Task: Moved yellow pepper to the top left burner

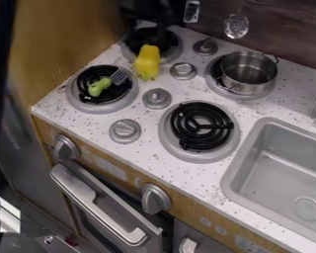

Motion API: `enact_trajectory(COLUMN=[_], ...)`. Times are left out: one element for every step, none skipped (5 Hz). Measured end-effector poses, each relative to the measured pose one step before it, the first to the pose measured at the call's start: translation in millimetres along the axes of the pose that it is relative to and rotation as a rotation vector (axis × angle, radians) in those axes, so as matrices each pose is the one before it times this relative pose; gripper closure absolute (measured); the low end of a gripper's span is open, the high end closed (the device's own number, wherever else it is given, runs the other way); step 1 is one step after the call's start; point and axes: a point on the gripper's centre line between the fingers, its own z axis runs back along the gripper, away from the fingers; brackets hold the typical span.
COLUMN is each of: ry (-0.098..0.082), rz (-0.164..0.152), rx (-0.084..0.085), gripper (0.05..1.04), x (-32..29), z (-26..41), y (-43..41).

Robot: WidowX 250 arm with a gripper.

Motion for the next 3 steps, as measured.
enact_trajectory(ry=[0.0736,0.1442,0.0981], rz=[-0.0062,-0.0873,-0.0895], rx=[-0.0465,-0.0672,-0.0237], gripper=[0.085,0.085,0.085], x=[-30.06,-41.63,-23.66], z=[22.36,11.13,-4.65], y=[-21.69,-19.77,-19.65])
